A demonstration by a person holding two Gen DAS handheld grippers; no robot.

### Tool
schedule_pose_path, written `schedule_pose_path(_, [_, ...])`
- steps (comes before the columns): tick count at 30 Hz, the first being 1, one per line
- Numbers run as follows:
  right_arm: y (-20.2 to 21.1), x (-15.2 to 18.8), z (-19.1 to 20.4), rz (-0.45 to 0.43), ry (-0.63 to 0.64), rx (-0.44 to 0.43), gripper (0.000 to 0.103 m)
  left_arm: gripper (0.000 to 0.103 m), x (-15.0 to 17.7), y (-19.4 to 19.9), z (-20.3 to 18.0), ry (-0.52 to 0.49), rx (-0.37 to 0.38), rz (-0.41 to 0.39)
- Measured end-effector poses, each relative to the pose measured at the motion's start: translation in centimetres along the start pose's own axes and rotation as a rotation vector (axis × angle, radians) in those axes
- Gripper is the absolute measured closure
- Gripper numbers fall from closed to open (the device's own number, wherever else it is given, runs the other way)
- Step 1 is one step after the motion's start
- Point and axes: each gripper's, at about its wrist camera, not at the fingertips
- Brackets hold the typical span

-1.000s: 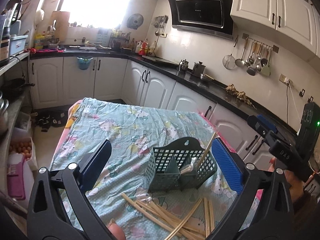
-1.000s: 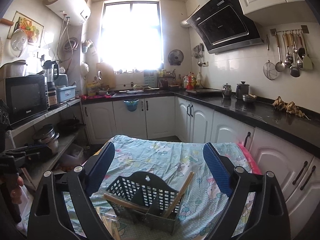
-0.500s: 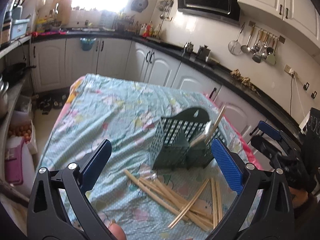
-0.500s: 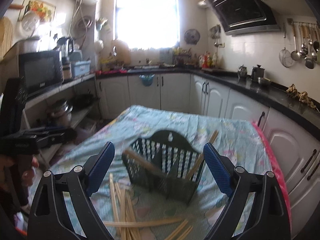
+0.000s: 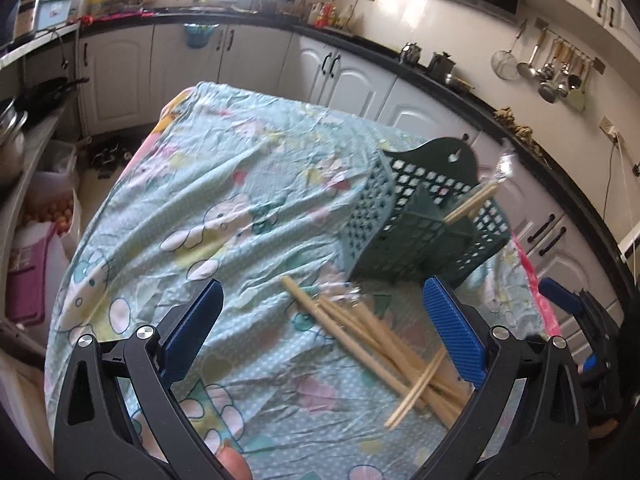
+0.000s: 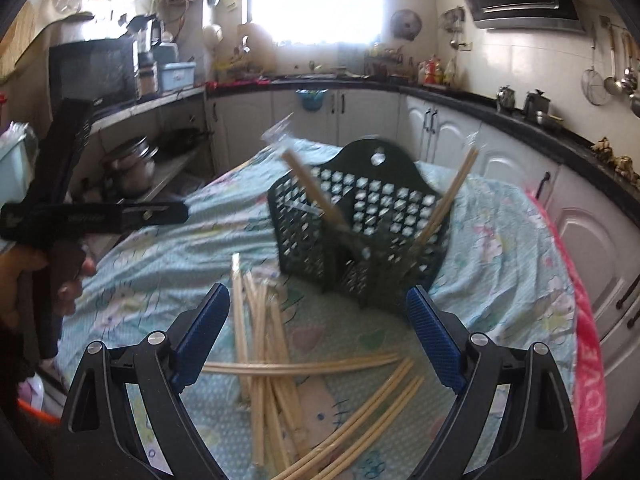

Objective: Organize utensils

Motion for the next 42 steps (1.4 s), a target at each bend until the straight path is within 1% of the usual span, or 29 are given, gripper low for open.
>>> schedule_pose_path(4, [-1.4,0.1,1.4,0.031,0.034,-0.029,0.019,0.011,0.4,-1.5,1.3,0.034,-0.005,0.042])
schedule_pose_path(5, [-1.8,0.2,1.8,0.041,0.044,-0.034,0.02,0.013,0.5,-1.8,1.5,0.04,-0.003,0.051])
schedule_pose_path(6, [-2.4,0.2,2.0,0.054,0.051,-0.043,0.021,0.02,0.5,-2.3,1.9,0.05,-0.001,0.06])
schedule_pose_path(7, [-2.9,0.3,2.3,0.068,0.055,-0.054,0.026,0.023,0.6,-2.7,2.2,0.064,0.009,0.076])
schedule_pose_path(8, [-3.8,0.3,2.6,0.089,0.057,-0.062,0.03,0.03,0.6,-3.1,2.5,0.074,0.017,0.087])
schedule_pose_path(9, [-4.3,0.4,2.7,0.101,0.057,-0.065,0.032,0.036,0.7,-3.6,2.8,0.091,0.031,0.103])
schedule_pose_path(10, [-4.8,0.3,2.7,0.112,0.056,-0.071,0.034,0.039,0.7,-4.2,3.1,0.107,0.047,0.12])
schedule_pose_path(12, [-6.3,0.3,2.9,0.145,0.049,-0.083,0.039,0.047,0.8,-5.0,3.4,0.127,0.07,0.143])
schedule_pose_path(13, [-6.7,0.3,2.9,0.156,0.045,-0.089,0.045,0.049,0.8,-5.5,3.5,0.14,0.091,0.158])
schedule_pose_path(14, [-7.5,0.2,2.9,0.175,0.039,-0.093,0.049,0.052,0.9,-5.9,3.6,0.149,0.105,0.169])
schedule_pose_path(16, [-8.5,0.2,2.9,0.196,0.034,-0.093,0.052,0.053,0.8,-6.9,3.9,0.183,0.147,0.195])
schedule_pose_path(18, [-9.6,0.0,3.1,0.218,0.038,-0.091,0.053,0.053,0.7,-7.7,4.2,0.203,0.16,0.213])
schedule_pose_path(20, [-10.4,-0.2,3.3,0.234,0.043,-0.097,0.058,0.053,0.6,-8.4,4.3,0.217,0.164,0.231])
schedule_pose_path(24, [-11.5,-0.4,3.5,0.251,0.061,-0.097,0.062,0.053,0.6,-9.7,4.6,0.247,0.164,0.267])
schedule_pose_path(26, [-12.0,-0.5,3.5,0.262,0.065,-0.096,0.067,0.054,0.6,-10.2,4.8,0.261,0.166,0.275])
schedule_pose_path(29, [-12.9,-0.6,3.2,0.281,0.067,-0.09,0.071,0.06,0.5,-10.9,5.1,0.276,0.164,0.285])
schedule_pose_path(31, [-13.4,-0.8,3.0,0.287,0.06,-0.094,0.072,0.064,0.4,-11.3,5.4,0.279,0.158,0.29])
schedule_pose_path(33, [-13.8,-1.1,2.9,0.294,0.054,-0.097,0.072,0.073,0.3,-11.5,5.6,0.286,0.148,0.291])
schedule_pose_path(37, [-14.9,-1.6,3.2,0.305,0.053,-0.112,0.072,0.082,0.3,-11.6,6.0,0.281,0.133,0.29])
schedule_pose_path(38, [-15.1,-1.7,3.4,0.308,0.057,-0.117,0.073,0.086,0.2,-11.7,6.1,0.278,0.129,0.29])
schedule_pose_path(42, [-16.1,-1.9,4.0,0.319,0.06,-0.126,0.076,0.09,0.3,-11.8,6.6,0.296,0.14,0.287])
Point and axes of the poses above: each gripper's, at about its wrist camera, not at the fingertips, and y roughly against the way its jaws point, z to its left, x to its underside, and after that the axes turned 3 degrees about -y, right-handed
